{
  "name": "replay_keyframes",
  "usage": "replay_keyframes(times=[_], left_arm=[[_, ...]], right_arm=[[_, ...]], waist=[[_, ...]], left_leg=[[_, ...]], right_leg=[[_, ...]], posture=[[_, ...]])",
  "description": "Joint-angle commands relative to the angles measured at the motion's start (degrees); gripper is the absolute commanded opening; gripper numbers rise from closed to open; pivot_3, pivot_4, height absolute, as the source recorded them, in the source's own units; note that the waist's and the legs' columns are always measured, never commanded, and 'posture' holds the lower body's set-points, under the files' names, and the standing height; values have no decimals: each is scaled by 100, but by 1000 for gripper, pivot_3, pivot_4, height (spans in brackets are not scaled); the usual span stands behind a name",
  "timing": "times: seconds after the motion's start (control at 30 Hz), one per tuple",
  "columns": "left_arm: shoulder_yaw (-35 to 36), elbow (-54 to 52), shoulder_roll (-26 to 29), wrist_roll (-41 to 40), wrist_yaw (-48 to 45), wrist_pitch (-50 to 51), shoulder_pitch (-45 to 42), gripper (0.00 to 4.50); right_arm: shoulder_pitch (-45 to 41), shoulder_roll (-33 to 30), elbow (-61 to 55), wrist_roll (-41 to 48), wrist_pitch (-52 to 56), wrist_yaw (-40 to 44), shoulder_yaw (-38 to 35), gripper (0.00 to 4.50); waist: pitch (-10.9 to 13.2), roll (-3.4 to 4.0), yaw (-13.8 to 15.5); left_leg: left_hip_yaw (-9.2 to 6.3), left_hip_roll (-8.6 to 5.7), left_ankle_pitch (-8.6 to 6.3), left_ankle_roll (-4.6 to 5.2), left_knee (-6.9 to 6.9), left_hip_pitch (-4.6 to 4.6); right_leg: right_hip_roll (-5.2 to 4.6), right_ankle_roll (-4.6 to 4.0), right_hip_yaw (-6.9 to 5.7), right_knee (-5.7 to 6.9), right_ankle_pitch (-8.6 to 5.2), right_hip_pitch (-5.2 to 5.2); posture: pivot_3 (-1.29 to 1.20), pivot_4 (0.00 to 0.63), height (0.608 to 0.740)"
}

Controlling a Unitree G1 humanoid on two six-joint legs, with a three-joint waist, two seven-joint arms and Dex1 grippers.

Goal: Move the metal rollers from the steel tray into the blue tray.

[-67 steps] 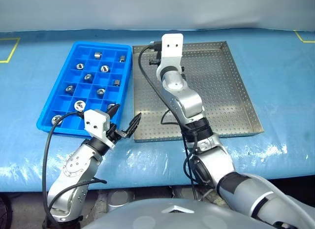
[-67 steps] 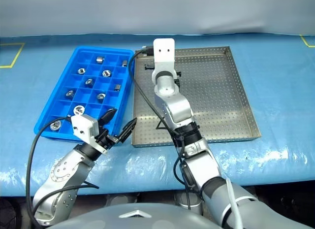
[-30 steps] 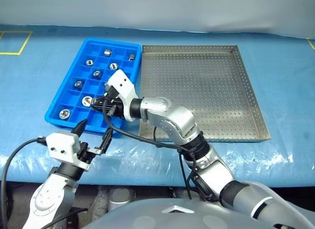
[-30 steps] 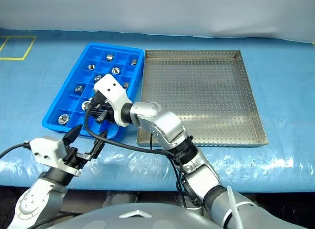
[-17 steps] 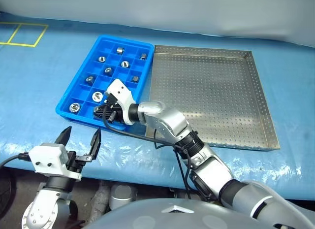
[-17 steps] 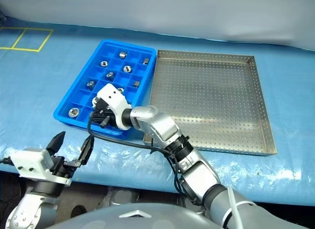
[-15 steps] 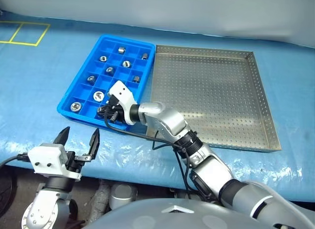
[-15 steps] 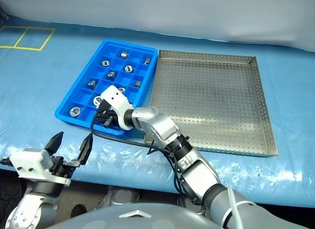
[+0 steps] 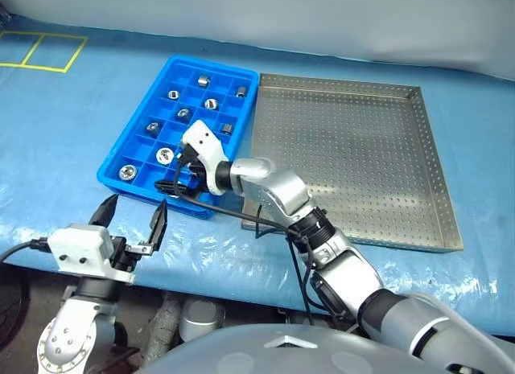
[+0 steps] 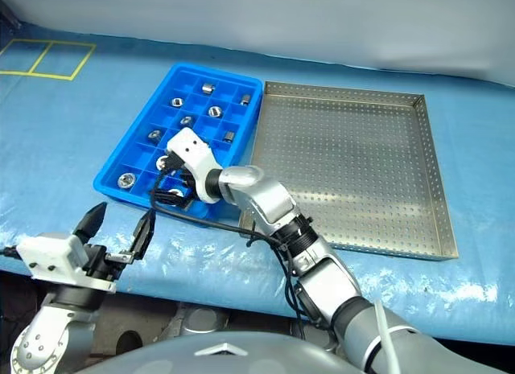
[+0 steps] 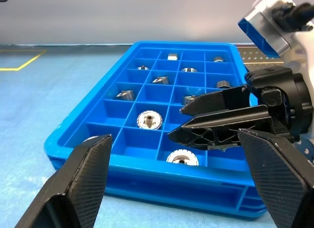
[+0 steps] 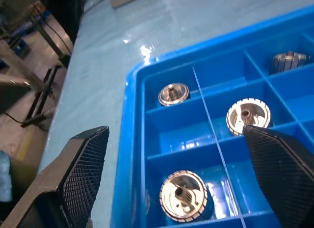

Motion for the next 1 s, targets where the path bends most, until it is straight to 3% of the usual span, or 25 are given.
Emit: replay_keyframes(times=[0.03,0.23,0.63,1.0], left_arm=[[-36,15,152,-117,-100,142,-267,4500],[-110,387,433,-188,-225,493,-1147,4500],[-592,2064,859,28,-622,805,-3599,4500],[-899,2632,806,119,-916,702,-4111,4500]], right_arm=[[108,38,-843,301,-6,-106,-469,4441],[478,-354,-1653,167,-467,-428,-1030,4441],[2181,-2055,-3151,-339,-723,-795,-1628,4441],[3312,-2344,-3983,-125,-365,-1166,-2157,4441]], waist=[[0,0,-27],[-2,0,-195],[-4,1,-929],[-4,0,-1379]], left_leg=[[0,0,0,0,0,0],[-1,-1,2,-3,5,2],[2,-7,3,-6,16,2],[6,-6,1,-1,41,6]], right_leg=[[0,-1,0,0,0,1],[-2,-2,-2,1,3,5],[-9,-7,5,6,21,13],[-2,10,19,19,26,20]], posture=[[301,150,740],[180,150,740],[-81,150,740],[-143,150,740]])
